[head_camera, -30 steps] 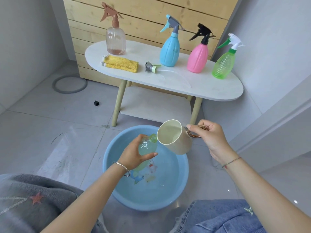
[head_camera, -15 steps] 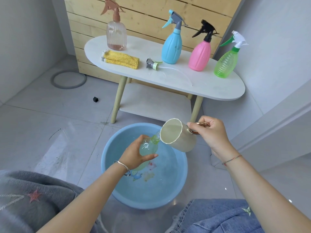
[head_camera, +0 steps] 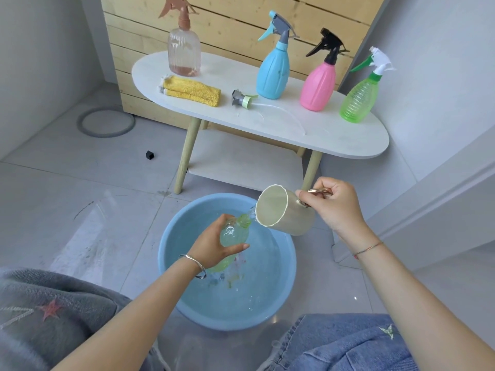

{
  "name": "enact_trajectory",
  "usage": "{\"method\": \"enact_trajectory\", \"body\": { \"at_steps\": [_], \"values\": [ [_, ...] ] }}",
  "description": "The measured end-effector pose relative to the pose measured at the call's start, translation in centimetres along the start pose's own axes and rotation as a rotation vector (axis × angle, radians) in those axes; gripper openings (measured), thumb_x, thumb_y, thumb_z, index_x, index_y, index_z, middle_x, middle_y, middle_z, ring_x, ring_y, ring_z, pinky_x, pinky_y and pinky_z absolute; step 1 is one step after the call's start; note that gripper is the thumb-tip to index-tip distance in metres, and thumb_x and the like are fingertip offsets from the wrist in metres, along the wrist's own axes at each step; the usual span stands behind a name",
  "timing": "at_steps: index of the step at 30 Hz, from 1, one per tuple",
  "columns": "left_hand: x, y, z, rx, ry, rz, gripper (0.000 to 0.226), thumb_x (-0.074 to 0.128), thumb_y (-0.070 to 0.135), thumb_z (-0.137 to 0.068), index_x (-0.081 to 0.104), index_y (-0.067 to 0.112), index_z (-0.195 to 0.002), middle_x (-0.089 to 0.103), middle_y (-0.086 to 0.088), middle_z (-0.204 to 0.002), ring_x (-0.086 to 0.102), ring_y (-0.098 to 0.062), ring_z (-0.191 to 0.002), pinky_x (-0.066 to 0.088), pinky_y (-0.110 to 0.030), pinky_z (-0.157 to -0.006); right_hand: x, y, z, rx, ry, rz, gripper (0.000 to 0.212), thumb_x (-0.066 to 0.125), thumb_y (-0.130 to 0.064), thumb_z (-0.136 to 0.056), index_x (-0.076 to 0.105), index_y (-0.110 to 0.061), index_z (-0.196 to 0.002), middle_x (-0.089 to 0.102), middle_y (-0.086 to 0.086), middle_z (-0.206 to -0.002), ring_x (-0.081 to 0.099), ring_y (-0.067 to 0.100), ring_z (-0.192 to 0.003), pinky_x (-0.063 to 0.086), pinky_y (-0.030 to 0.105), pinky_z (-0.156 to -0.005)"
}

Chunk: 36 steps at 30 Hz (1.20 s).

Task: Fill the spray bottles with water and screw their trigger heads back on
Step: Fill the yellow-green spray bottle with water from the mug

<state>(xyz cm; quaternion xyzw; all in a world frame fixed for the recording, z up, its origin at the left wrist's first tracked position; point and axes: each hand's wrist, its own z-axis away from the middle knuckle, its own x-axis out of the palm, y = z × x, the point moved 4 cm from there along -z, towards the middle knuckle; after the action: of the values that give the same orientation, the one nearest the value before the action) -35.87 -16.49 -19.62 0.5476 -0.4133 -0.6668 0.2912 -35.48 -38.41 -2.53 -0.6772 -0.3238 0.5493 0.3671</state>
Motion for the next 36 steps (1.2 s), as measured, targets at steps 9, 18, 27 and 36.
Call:
{"method": "enact_trajectory", "body": {
  "at_steps": [9,18,27,36],
  "values": [
    [0.3,-0.1,0.0,0.003,0.003,-0.002,0.065,0.078,0.046,-0.073,0.046,0.021,-0.124,0.056,0.009,-0.120,0.052,-0.009,-0.110,0.038,-0.020,-0.091,0.4,-0.4,0.0,-0.070,-0.019,0.092,0.039,0.076,-0.013,-0.074,0.044,0.007,-0.061,0.035,0.003,-0.054,0.029,0.012,-0.053,0.022,0.020,-0.048],
    [0.6,0.0,0.1,0.015,-0.005,0.006,0.066,0.078,0.047,-0.072,0.046,0.021,-0.124,0.056,0.009,-0.120,0.053,-0.010,-0.110,0.040,-0.023,-0.091,0.9,-0.4,0.0,-0.113,-0.038,0.116,0.039,0.075,-0.014,-0.073,0.043,0.002,-0.059,0.035,-0.003,-0.052,0.031,0.012,-0.053,0.025,0.026,-0.053],
    [0.8,-0.2,0.0,0.019,-0.017,0.003,0.065,0.078,0.050,-0.072,0.046,0.023,-0.122,0.058,0.009,-0.119,0.055,-0.012,-0.109,0.044,-0.029,-0.093,1.6,-1.6,0.1,-0.176,-0.043,0.140,0.039,0.075,-0.011,-0.073,0.040,-0.009,-0.054,0.034,-0.006,-0.049,0.030,0.009,-0.051,0.025,0.022,-0.050],
    [0.8,-0.3,0.2,-0.001,-0.016,0.013,0.065,0.078,0.048,-0.073,0.046,0.022,-0.123,0.057,0.007,-0.119,0.054,-0.013,-0.109,0.043,-0.026,-0.092,2.0,-2.3,0.2,-0.268,-0.046,0.197,0.041,0.074,-0.011,-0.071,0.036,-0.011,-0.054,0.030,-0.008,-0.048,0.028,0.009,-0.051,0.022,0.023,-0.050]
  ]
}}
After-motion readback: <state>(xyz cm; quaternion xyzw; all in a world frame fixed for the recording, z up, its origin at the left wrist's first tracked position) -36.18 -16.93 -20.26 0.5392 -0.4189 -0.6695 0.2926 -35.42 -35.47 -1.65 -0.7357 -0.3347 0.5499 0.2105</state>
